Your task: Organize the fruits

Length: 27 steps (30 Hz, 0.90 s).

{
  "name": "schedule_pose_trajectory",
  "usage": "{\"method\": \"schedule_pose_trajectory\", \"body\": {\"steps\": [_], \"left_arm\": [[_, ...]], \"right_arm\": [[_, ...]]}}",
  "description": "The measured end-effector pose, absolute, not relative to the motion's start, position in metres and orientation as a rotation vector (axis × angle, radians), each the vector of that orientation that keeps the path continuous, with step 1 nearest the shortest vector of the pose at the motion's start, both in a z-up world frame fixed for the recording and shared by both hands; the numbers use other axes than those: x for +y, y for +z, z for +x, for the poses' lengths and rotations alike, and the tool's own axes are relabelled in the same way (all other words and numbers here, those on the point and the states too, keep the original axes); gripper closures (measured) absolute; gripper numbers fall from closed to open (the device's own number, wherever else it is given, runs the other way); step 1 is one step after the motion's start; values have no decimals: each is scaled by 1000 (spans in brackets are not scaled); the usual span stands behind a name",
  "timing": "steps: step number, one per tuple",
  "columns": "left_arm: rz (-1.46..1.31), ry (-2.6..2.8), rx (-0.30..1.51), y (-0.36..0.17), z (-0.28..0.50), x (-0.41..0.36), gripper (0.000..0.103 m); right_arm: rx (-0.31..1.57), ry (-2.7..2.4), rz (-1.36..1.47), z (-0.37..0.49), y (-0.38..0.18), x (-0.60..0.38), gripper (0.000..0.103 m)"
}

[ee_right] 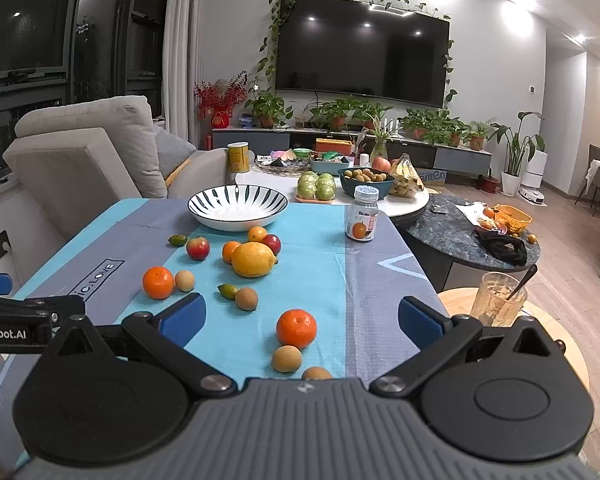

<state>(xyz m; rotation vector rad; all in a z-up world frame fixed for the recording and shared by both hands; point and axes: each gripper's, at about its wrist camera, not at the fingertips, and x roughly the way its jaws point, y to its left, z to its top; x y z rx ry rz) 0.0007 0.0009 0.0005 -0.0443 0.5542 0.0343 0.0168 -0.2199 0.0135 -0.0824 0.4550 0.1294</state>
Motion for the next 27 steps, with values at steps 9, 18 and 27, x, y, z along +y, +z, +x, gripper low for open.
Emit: {"method": "schedule_pose_trajectory", "body": {"steps": [9, 18, 27], "left_arm": [[-41, 50, 557, -3, 2, 1, 0], [-40, 49, 551, -3, 3, 1, 0], [-35, 46, 547, -2, 0, 0, 0]], "right_arm": [[457, 126, -84, 18, 13, -216, 23], [456, 127, -83, 18, 13, -217, 23], [456, 126, -83, 18, 13, -217, 23]]}}
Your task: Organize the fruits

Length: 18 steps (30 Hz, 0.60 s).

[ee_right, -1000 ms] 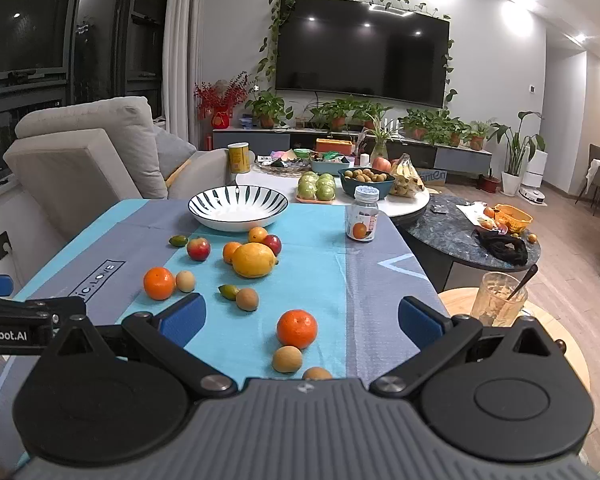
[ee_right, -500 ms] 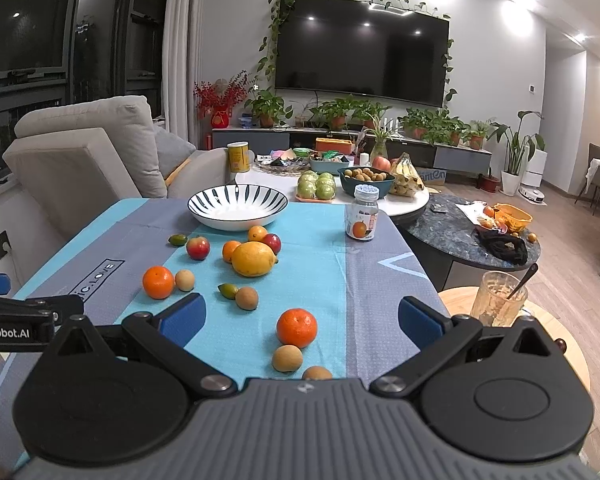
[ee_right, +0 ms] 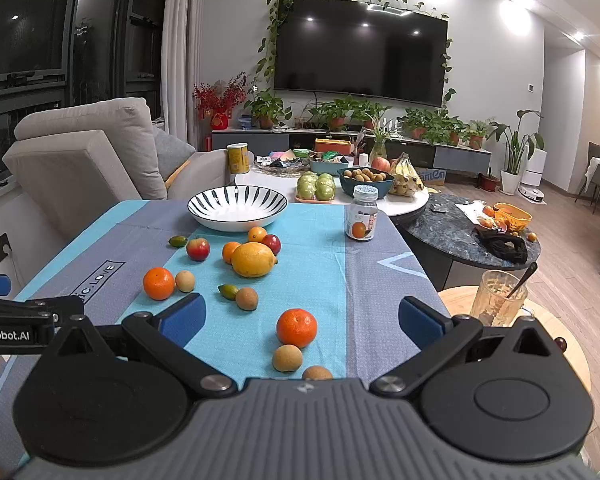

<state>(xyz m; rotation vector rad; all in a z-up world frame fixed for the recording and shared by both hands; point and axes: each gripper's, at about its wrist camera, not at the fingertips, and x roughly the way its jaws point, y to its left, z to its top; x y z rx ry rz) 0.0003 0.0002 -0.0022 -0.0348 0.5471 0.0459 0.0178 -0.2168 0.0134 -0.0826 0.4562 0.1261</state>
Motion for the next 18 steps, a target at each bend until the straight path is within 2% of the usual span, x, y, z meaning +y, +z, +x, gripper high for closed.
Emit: {"method": "schedule_pose_trajectory", "body": {"steps": [18], "left_arm": [[-27, 59, 539, -2, 0, 0, 0]], "right_arm": [[462, 127, -80, 18, 11, -216, 23]]}}
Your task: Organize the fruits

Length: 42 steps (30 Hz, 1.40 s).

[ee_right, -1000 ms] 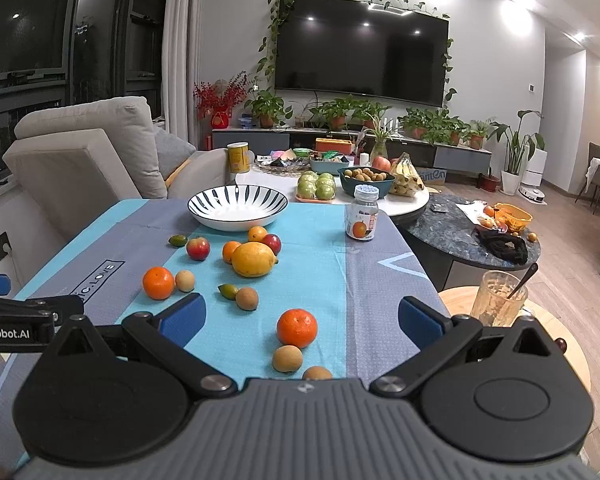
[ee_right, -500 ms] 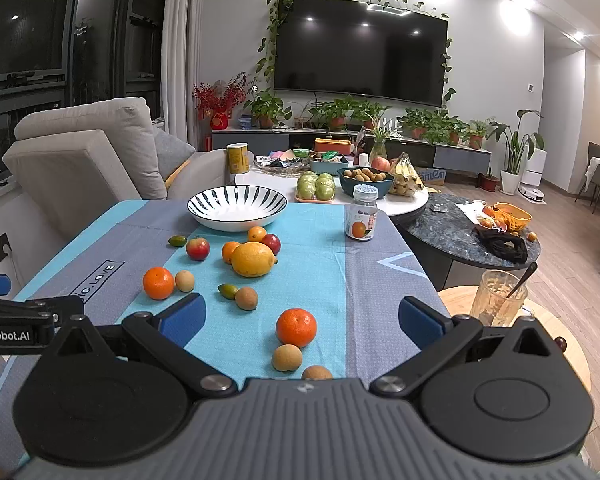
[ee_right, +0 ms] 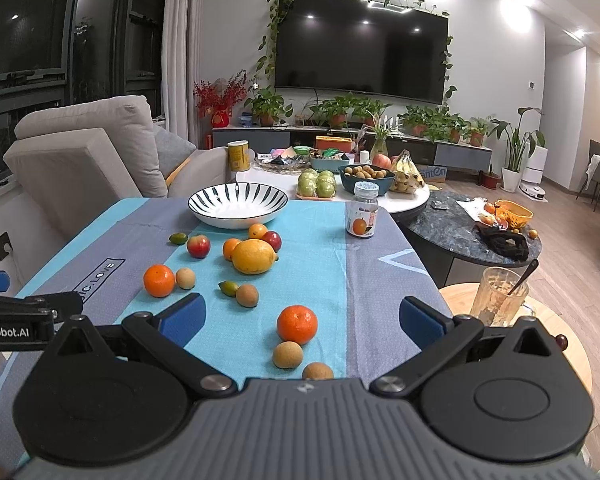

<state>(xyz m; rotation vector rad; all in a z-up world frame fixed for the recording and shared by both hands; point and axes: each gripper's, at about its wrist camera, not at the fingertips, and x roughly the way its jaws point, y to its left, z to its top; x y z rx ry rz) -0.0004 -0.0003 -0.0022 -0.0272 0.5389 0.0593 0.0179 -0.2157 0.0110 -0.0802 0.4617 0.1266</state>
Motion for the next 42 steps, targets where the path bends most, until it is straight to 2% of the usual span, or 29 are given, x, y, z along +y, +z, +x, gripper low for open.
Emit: {"method": "schedule_pose_trajectory", "body": {"steps": [42], "left_arm": [[-19, 56, 534, -3, 0, -2, 0]], "right_arm": [[464, 130, -97, 15, 7, -216, 23]]}}
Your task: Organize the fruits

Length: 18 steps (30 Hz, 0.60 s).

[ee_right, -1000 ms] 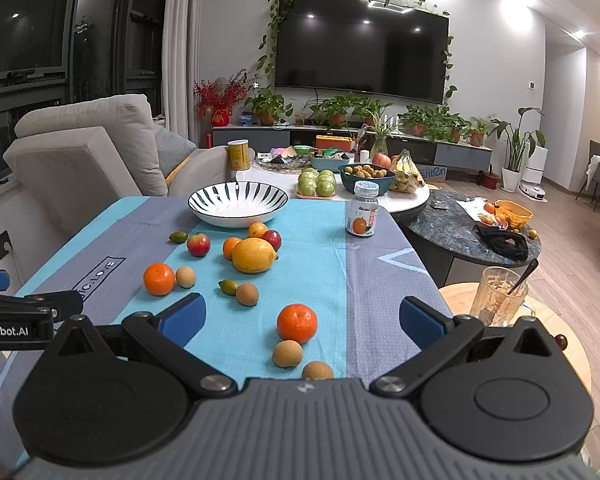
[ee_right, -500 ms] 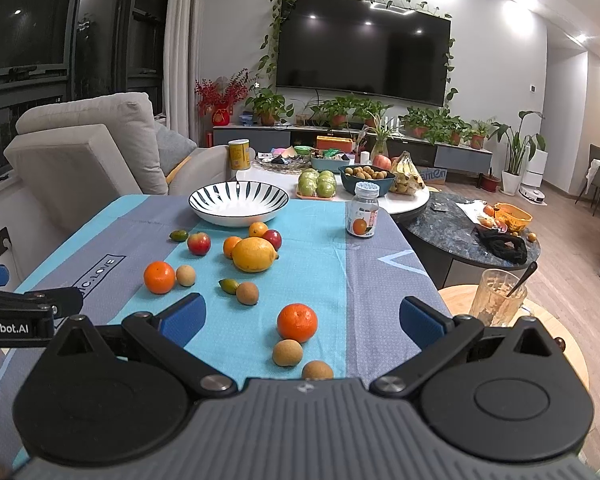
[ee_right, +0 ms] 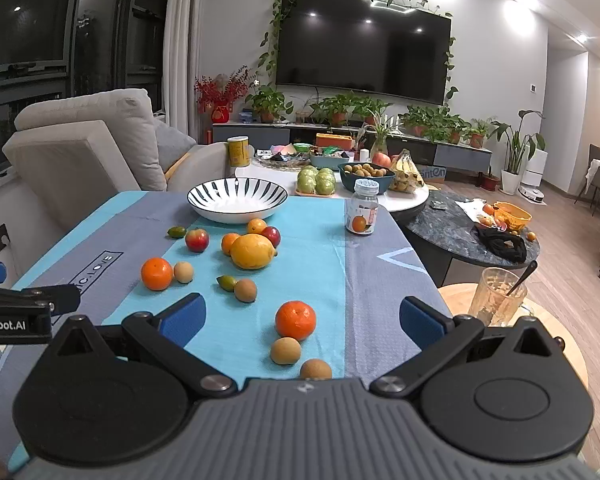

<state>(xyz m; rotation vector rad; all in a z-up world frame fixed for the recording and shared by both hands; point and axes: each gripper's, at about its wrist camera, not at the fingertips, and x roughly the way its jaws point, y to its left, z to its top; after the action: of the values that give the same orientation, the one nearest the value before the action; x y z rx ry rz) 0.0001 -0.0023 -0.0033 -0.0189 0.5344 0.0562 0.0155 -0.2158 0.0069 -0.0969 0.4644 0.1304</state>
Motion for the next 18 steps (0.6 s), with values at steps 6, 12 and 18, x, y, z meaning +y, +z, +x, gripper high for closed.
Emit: {"method": "schedule_pose_trajectory", "body": {"steps": [6, 12, 18], "left_arm": [[-43, 35, 513, -6, 5, 2, 0], [-24, -6, 531, -14, 20, -2, 1], [3, -42, 564, -21, 38, -5, 15]], "right_arm": [[461, 124, -103, 23, 2, -217, 23], [505, 124, -99, 40, -6, -217, 23], [556, 126, -77, 61, -13, -221, 23]]}}
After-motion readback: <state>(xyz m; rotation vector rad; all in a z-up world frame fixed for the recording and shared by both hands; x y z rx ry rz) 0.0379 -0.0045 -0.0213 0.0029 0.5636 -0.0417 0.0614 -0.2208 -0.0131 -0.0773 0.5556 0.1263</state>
